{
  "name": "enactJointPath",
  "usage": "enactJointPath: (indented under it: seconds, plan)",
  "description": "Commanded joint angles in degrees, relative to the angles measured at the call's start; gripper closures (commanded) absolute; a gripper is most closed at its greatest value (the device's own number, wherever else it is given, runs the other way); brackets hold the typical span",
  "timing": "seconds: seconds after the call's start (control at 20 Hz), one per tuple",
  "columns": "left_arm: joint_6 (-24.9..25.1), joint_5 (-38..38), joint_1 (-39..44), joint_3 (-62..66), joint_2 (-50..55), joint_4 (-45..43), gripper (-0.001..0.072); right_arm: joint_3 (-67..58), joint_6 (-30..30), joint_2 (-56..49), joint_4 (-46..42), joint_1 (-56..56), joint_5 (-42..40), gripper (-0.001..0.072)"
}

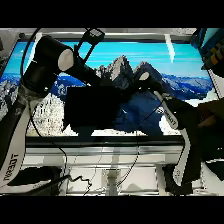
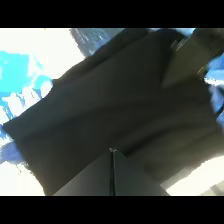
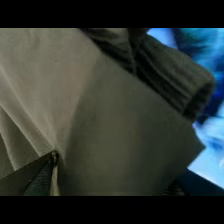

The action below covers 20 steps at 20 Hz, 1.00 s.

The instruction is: Fold the clothes and pants, and hang the long-sleeved shirts on hangers.

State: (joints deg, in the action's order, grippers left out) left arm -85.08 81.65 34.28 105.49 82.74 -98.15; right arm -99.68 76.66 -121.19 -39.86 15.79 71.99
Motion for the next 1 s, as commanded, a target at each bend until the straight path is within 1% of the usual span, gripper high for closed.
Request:
enactJointPath:
  seconds: [0.0,0.05,0.1,0.2,0.3,0.35,0.5,0.55,0.8,0.95]
  plan:
    - [0.0,0.0,-0.1,0.0,0.0,-0.8,0.0697,-0.1,4.9,-0.2,3.0,6.4,-8.3,0.0325]
    - [0.0,-0.3,-0.1,0.0,-0.1,-1.6,0.0697,-0.1,4.9,-0.2,5.8,7.8,-11.4,0.0544]
    - [0.0,-1.0,-0.1,0.0,-0.2,-3.3,0.0697,-0.1,5.0,-0.1,9.7,9.1,-14.6,0.0684]
    - [0.0,-3.7,-0.1,0.1,-1.4,-6.4,0.0697,-0.7,4.9,-0.1,16.9,10.3,-18.2,0.0691]
    - [0.0,-6.8,-0.1,0.1,-3.8,-9.2,0.0698,-2.3,4.6,0.2,20.7,9.5,-18.8,0.0691]
    - [0.0,-7.9,-0.1,0.1,-5.2,-10.6,0.0698,-3.4,3.9,0.5,21.7,8.4,-18.2,0.0692]
    - [0.0,-8.7,-1.6,0.1,-9.4,-12.4,0.0698,-7.4,-3.4,3.0,27.1,2.8,-11.8,0.0692]
    - [0.0,-8.6,-2.6,0.1,-10.6,-12.4,0.0698,-8.7,-4.8,4.5,28.5,0.2,-9.7,0.0691]
    - [0.0,-8.7,-7.0,0.0,-17.2,-12.4,0.0697,-12.5,-4.6,16.3,28.7,-16.1,-2.4,0.0691]
    - [0.0,-8.7,-11.3,0.0,-19.7,-12.4,0.0697,-12.7,-1.7,25.5,25.4,-28.2,-0.4,0.0690]
